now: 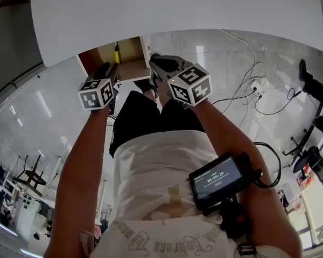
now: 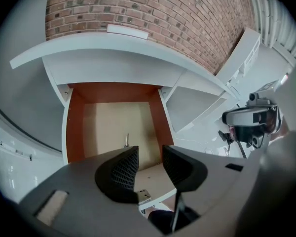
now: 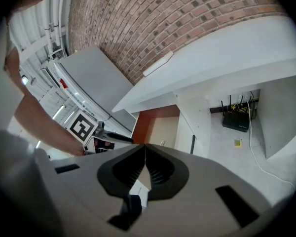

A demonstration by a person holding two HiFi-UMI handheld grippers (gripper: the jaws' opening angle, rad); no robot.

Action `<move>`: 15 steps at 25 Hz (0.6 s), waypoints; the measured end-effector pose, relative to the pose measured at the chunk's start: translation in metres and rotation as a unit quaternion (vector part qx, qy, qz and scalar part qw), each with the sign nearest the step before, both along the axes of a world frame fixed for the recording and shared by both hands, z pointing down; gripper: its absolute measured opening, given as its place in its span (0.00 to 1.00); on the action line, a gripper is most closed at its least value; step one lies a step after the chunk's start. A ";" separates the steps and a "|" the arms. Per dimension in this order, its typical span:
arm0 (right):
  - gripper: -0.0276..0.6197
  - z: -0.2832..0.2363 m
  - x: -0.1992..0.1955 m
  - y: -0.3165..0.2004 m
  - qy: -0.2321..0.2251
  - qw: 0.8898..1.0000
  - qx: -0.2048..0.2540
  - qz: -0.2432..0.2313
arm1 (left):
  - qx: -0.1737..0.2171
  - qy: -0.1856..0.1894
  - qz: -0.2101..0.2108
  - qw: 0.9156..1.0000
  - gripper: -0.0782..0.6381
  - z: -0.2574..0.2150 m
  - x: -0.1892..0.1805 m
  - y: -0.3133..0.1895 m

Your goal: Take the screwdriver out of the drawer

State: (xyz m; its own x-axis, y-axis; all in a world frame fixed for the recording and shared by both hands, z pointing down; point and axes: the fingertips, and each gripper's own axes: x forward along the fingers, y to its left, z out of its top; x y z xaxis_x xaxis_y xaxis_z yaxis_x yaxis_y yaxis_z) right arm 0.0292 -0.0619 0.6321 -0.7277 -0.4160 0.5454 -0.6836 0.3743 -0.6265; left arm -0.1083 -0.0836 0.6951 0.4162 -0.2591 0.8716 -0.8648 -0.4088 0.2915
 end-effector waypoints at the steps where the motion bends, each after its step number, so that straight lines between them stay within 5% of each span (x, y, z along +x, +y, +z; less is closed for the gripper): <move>1: 0.05 0.001 0.000 0.001 -0.001 1.000 -0.001 -0.001 | 0.000 -0.001 0.001 1.000 0.32 0.001 0.001 -0.001; 15: 0.05 0.023 -0.001 0.005 -0.021 1.000 -0.006 0.009 | -0.003 -0.022 0.011 1.000 0.33 0.033 0.006 -0.015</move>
